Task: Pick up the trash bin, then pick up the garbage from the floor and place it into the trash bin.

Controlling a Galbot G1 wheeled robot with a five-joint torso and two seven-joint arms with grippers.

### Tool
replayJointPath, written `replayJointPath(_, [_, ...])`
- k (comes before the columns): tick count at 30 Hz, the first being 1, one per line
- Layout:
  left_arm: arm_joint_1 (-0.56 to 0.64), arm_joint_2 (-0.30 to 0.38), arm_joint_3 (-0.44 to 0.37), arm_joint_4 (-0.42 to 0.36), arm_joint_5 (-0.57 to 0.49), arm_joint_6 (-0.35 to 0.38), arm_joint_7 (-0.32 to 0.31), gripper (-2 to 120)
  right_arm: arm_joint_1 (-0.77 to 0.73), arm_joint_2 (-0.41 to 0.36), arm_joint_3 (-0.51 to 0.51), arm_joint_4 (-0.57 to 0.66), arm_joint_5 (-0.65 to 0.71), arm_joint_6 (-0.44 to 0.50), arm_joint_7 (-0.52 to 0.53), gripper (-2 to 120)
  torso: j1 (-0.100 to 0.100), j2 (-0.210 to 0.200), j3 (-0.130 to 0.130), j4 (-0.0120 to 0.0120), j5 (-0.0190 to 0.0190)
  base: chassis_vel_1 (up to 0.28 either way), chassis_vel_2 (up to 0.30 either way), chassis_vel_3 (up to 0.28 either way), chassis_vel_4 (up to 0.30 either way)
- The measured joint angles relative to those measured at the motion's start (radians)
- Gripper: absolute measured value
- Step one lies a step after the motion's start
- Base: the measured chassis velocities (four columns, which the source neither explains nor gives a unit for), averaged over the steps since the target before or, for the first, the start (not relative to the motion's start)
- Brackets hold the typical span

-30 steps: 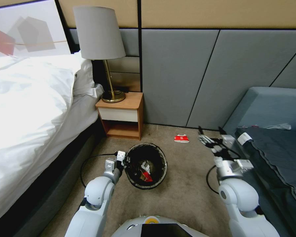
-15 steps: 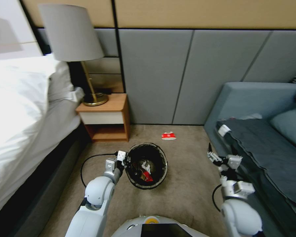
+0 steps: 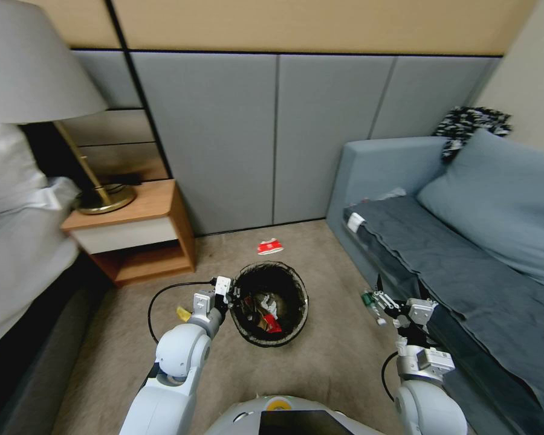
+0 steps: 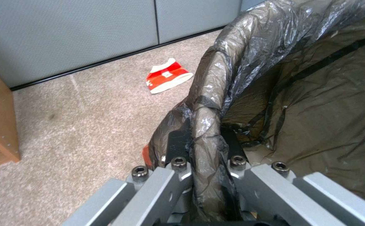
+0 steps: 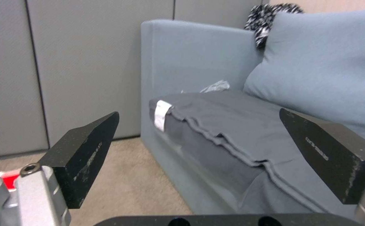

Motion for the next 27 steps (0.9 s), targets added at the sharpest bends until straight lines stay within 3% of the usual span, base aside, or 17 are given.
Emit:
replayJointPath(9, [0.003, 0.000, -0.008, -0.010, -0.012, 0.000, -0.003, 1, 0.040, -0.056, 0.065, -0.093, 0.072, -0.055, -0.031, 100, 0.000, 0.000, 0.000, -0.0005, 0.0000, 0.000, 0.000, 0.000, 0.000])
replayJointPath(11, [0.004, 0.000, -0.009, -0.011, -0.013, 0.000, -0.004, 1, 0.071, -0.093, 0.079, -0.171, 0.108, -0.094, -0.047, 100, 0.000, 0.000, 0.000, -0.0005, 0.0002, 0.000, 0.000, 0.000, 0.000])
replayJointPath(17, [0.006, 0.000, -0.009, -0.017, -0.014, 0.000, -0.004, 1, 0.107, -0.127, 0.082, -0.247, 0.141, -0.144, -0.070, 100, 0.000, 0.000, 0.000, -0.0008, 0.0004, 0.000, 0.000, 0.000, 0.000])
replayJointPath(21, [0.011, 0.000, -0.009, -0.030, -0.016, 0.001, -0.005, 1, 0.217, -0.200, 0.057, -0.358, 0.208, -0.253, -0.104, 100, 0.000, 0.000, 0.000, -0.0004, 0.0001, 0.000, 0.000, 0.000, 0.000])
replayJointPath(27, [0.014, 0.000, -0.010, -0.036, -0.016, 0.001, -0.005, 1, 0.287, -0.245, 0.034, -0.449, 0.213, -0.295, -0.151, 100, 0.000, 0.000, 0.000, -0.0004, -0.0002, 0.000, 0.000, 0.000, 0.000])
